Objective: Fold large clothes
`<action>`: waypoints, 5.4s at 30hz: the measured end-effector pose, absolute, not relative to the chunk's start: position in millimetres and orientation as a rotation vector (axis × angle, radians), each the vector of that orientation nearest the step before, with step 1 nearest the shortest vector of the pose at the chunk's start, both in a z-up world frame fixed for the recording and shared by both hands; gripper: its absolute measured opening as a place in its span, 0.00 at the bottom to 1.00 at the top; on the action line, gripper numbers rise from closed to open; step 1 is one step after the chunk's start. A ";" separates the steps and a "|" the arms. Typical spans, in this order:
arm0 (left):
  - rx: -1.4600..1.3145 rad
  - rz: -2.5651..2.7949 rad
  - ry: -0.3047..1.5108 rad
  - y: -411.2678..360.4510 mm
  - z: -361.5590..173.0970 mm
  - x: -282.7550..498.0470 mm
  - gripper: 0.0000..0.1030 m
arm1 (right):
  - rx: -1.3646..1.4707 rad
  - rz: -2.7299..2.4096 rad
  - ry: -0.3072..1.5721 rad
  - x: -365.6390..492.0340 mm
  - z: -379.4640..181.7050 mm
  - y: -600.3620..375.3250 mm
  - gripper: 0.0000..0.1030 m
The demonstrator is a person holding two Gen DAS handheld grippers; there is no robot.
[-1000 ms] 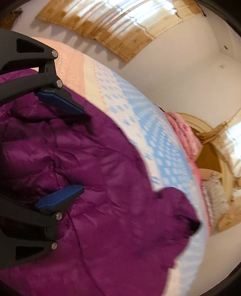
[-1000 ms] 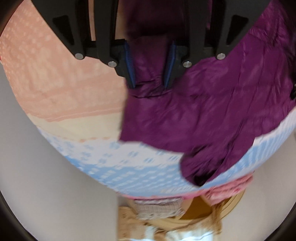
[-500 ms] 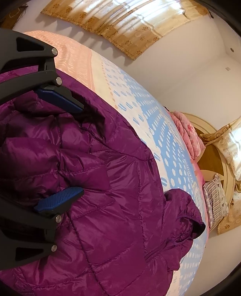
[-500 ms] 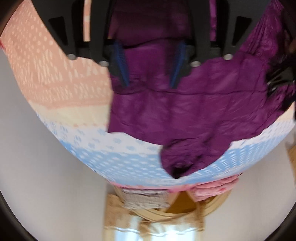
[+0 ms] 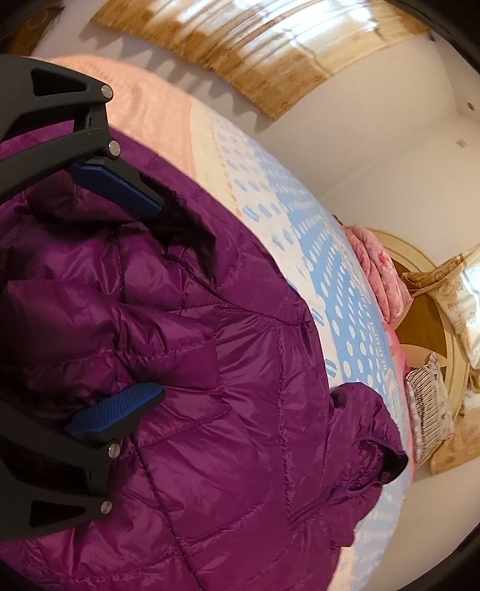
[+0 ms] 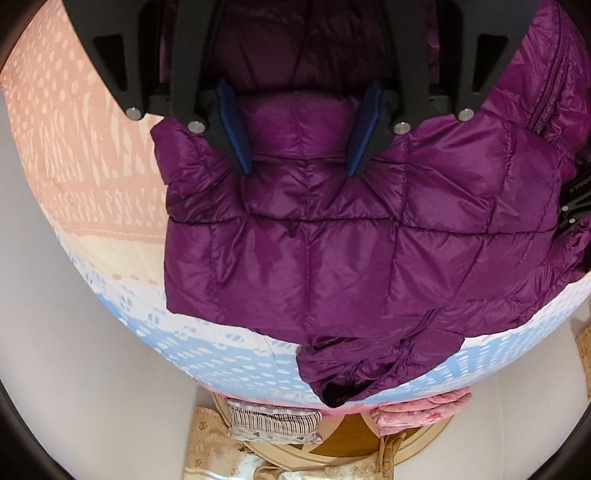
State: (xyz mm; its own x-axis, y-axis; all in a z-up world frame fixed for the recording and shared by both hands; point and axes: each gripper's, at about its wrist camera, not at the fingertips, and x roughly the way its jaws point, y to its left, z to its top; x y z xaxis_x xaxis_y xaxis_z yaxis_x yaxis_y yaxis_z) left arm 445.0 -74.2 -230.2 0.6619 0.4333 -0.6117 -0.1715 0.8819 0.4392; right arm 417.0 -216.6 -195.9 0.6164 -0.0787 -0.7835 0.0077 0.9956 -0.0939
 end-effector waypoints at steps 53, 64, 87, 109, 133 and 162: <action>0.091 0.453 0.639 171.2 -92.7 163.3 0.04 | -0.120 0.039 0.676 189.3 -131.9 -164.2 0.93; 0.191 0.180 0.509 48.5 -44.6 240.5 0.04 | -0.043 -0.082 0.680 197.4 -127.9 -224.8 0.93; 0.300 -0.194 0.439 -180.5 -103.3 256.2 0.96 | 0.069 -0.234 0.699 200.3 -138.1 -300.4 0.93; 0.210 0.326 0.756 34.0 -197.8 319.0 0.96 | 0.047 0.133 0.764 269.6 -118.1 -170.0 0.93; 0.127 0.310 0.727 62.4 -175.1 328.1 0.96 | 0.024 -0.090 0.845 328.2 -133.7 -220.2 0.68; 0.027 0.231 0.828 -11.6 -223.9 463.1 0.99 | 0.067 -0.017 0.868 374.6 -188.8 -185.8 0.29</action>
State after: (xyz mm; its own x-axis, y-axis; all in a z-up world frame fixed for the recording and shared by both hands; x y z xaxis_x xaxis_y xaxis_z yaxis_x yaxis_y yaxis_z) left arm 463.1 -11.6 -223.9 0.6524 0.2141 -0.7270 -0.1929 0.9746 0.1139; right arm 374.6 -185.8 -188.8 0.6466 0.0121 -0.7627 0.0423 0.9978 0.0516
